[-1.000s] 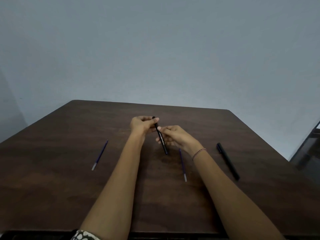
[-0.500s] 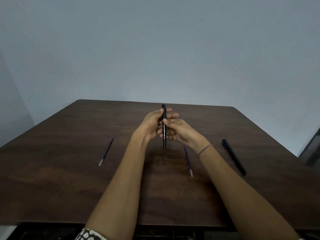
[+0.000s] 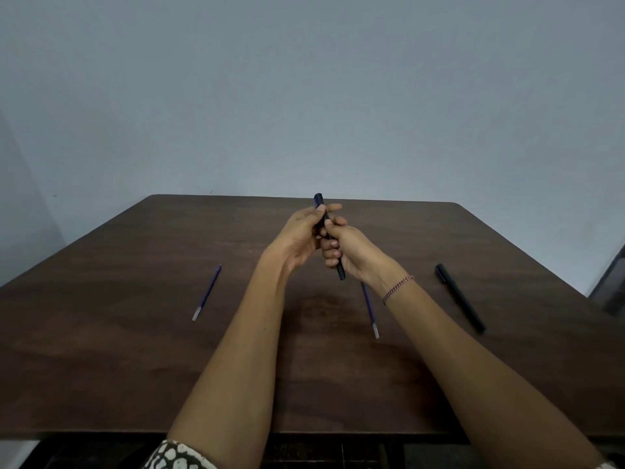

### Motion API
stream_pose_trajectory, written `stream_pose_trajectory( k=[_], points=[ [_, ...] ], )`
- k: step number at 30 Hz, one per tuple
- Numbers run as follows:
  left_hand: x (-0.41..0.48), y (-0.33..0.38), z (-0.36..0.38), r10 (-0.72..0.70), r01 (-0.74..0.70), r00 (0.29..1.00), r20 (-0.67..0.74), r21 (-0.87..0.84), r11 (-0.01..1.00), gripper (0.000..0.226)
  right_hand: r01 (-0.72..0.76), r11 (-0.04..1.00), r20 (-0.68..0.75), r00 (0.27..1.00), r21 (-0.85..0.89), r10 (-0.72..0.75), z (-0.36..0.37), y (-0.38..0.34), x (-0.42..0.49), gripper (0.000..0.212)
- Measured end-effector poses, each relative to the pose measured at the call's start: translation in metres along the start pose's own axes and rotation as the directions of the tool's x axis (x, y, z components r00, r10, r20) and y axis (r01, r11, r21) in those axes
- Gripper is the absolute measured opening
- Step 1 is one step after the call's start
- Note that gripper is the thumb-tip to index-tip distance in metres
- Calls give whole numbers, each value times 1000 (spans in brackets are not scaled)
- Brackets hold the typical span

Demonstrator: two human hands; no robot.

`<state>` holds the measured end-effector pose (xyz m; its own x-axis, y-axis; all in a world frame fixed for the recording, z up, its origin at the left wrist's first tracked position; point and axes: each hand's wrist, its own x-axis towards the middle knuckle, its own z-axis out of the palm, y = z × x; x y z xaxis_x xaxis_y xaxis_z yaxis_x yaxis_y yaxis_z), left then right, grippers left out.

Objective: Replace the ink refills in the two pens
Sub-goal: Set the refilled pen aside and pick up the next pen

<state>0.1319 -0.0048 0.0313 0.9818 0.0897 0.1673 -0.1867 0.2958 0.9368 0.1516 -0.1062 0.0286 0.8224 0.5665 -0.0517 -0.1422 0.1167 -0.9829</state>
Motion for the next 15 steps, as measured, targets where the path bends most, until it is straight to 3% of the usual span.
stream_pose_trajectory(
  k=[7,15],
  points=[
    [2,-2,16,34,-45,991,-131,-86,995,27,18,999,-89,996,36,-15,8,0,0,40],
    [6,-1,24,126,-145,949,-289,-43,989,25,95,988,-165,980,-122,-115,17,8,-1,27]
  ],
)
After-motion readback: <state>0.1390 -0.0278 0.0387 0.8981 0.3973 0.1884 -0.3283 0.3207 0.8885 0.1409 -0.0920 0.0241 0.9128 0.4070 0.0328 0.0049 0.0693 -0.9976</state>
